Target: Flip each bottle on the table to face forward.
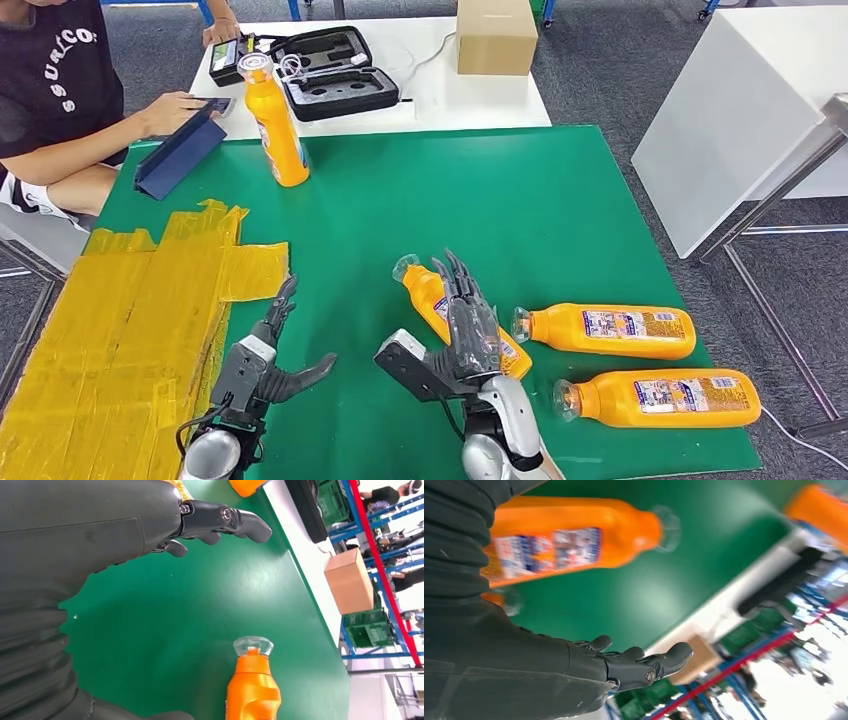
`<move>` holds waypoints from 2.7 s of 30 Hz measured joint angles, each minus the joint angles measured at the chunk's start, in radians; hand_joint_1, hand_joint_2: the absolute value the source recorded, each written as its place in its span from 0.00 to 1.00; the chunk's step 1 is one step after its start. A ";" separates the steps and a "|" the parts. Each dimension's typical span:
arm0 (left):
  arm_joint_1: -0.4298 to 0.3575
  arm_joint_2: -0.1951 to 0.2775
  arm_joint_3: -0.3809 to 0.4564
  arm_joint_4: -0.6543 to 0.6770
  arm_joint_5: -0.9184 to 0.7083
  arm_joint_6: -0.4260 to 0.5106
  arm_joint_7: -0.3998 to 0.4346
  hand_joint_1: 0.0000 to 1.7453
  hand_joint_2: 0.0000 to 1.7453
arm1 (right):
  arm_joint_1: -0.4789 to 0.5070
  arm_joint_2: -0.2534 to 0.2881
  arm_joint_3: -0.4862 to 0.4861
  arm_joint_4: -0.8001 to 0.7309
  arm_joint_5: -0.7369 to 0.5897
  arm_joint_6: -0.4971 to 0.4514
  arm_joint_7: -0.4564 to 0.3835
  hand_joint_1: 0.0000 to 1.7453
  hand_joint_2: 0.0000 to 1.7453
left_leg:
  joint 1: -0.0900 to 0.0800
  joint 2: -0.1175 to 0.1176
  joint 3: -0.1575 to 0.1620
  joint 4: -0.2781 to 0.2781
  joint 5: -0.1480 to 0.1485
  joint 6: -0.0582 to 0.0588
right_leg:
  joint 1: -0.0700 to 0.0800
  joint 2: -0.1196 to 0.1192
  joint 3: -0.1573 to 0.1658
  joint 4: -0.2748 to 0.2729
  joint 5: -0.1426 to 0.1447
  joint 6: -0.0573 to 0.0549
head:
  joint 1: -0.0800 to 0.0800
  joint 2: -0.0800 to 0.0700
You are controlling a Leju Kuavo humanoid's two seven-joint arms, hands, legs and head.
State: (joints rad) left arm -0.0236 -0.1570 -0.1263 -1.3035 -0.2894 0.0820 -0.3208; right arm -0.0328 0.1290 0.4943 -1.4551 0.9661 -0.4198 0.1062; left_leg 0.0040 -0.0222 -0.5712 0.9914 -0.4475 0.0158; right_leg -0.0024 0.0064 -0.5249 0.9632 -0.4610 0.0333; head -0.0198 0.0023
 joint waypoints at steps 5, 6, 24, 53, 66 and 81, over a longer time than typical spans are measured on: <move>-0.065 -0.006 -0.007 0.055 0.022 -0.022 -0.001 0.00 1.00 | -0.038 -0.001 -0.023 0.094 0.091 0.014 0.090 0.00 1.00 | 0.000 0.000 0.000 0.000 0.001 0.000 | 0.000 0.000 0.001 0.000 0.000 0.000 | 0.000 0.000; -0.077 -0.008 -0.010 0.065 0.027 -0.023 -0.002 0.00 1.00 | -0.050 0.000 -0.030 0.114 0.105 0.015 0.099 0.00 1.00 | 0.000 0.000 0.000 0.000 0.001 0.000 | 0.000 0.000 0.001 0.000 0.001 0.000 | 0.000 0.000; -0.153 -0.018 -0.049 0.130 0.045 -0.023 -0.006 0.00 1.00 | -0.209 0.037 -0.131 0.404 0.133 0.012 0.151 0.00 1.00 | 0.000 0.000 0.000 0.000 0.001 0.000 | 0.000 0.000 0.001 0.000 0.001 0.000 | 0.000 0.000; -0.259 -0.031 -0.116 0.222 0.033 0.012 -0.011 0.00 1.00 | -0.532 0.078 -0.256 0.867 -0.108 0.269 0.083 0.99 1.00 | 0.000 0.002 0.021 0.000 0.001 0.000 | 0.000 0.003 0.018 -0.001 0.001 0.000 | 0.000 0.000; -0.269 -0.030 -0.136 0.240 0.046 0.037 -0.023 0.00 1.00 | -0.548 0.086 -0.320 0.903 -0.291 0.241 -0.109 1.00 1.00 | 0.001 0.007 0.022 0.000 0.000 -0.001 | 0.002 0.007 0.020 0.000 0.001 0.000 | 0.000 0.000; -0.230 -0.013 -0.146 0.214 0.075 0.012 -0.050 0.00 1.00 | -0.278 0.140 -0.316 0.517 -0.639 0.170 -0.559 1.00 1.00 | 0.001 0.001 0.010 0.000 0.000 -0.001 | 0.001 0.003 0.010 0.000 0.001 0.000 | 0.000 0.000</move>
State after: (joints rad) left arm -0.2536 -0.1701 -0.2724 -1.0897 -0.2146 0.0943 -0.3706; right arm -0.3111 0.2692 0.1787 -0.9379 0.3273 -0.2496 -0.4532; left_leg 0.0048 -0.0208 -0.5617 0.9917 -0.4470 0.0153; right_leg -0.0012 0.0094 -0.5151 0.9631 -0.4600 0.0335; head -0.0197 0.0023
